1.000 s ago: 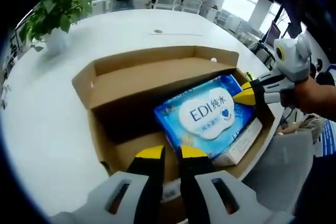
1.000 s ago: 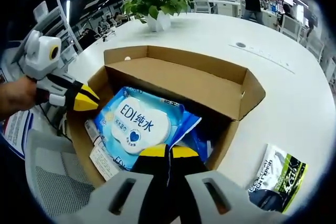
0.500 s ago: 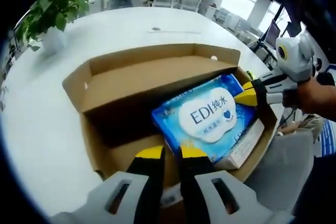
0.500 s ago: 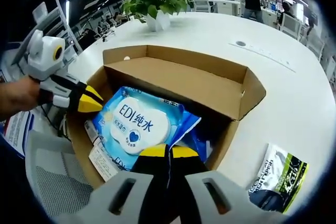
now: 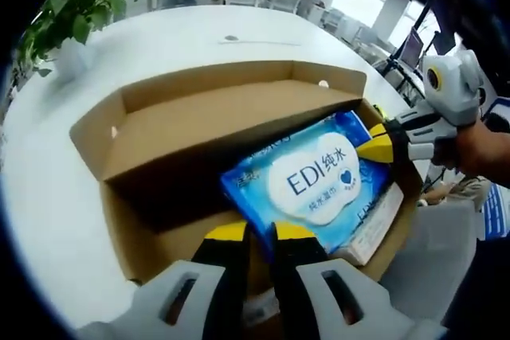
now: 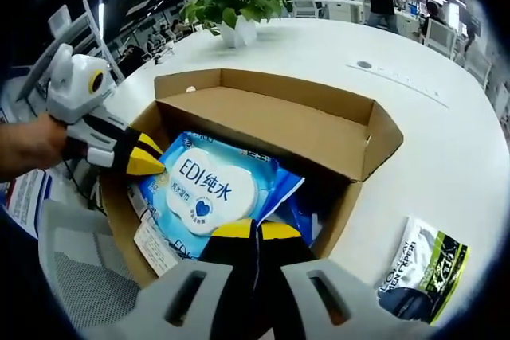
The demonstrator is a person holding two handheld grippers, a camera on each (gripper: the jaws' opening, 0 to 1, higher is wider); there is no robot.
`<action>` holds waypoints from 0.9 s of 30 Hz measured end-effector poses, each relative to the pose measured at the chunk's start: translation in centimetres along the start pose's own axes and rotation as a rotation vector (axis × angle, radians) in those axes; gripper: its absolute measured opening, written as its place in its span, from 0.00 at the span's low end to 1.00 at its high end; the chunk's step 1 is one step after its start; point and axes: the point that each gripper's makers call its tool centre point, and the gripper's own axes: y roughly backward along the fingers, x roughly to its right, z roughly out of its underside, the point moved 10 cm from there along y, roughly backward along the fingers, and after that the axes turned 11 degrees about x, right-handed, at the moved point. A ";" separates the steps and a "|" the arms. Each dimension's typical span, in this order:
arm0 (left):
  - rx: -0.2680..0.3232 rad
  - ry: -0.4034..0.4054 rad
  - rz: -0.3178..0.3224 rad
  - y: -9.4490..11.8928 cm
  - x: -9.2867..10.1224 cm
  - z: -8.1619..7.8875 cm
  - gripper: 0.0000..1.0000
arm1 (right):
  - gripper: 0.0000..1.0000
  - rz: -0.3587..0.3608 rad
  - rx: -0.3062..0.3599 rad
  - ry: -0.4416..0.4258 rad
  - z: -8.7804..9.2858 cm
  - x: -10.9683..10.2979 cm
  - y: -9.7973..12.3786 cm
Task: Operate the shoe box by opening the lid, removing the specified soft item, and placing it in the target area until the item is outside and the box remains undamaged.
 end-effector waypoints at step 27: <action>-0.051 -0.010 0.015 -1.9 -0.1 0.6 0.02 | 0.00 -0.004 0.010 -0.010 0.2 0.2 -0.2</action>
